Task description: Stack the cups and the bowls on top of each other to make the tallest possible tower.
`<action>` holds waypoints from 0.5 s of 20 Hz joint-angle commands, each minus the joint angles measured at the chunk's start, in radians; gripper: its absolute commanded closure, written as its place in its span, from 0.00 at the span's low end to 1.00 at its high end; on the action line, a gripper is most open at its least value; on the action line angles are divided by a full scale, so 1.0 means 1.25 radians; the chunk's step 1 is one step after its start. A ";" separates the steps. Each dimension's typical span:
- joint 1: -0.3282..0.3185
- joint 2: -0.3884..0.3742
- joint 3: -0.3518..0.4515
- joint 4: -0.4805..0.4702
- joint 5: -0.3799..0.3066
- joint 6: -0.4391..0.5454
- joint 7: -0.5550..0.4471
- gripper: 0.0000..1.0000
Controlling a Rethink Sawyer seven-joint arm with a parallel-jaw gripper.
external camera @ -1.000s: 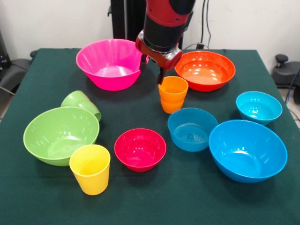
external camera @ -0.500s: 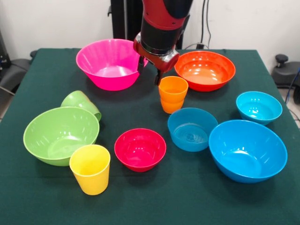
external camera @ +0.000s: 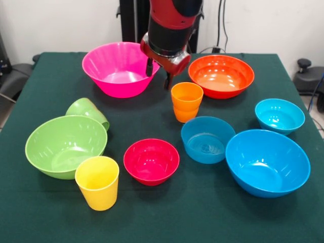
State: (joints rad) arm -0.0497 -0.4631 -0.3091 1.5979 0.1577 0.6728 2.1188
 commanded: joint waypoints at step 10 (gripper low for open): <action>-0.006 -0.171 0.038 0.074 -0.008 0.153 0.047 0.00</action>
State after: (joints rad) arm -0.0497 -0.6252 -0.3266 1.6087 0.1573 0.8398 2.1188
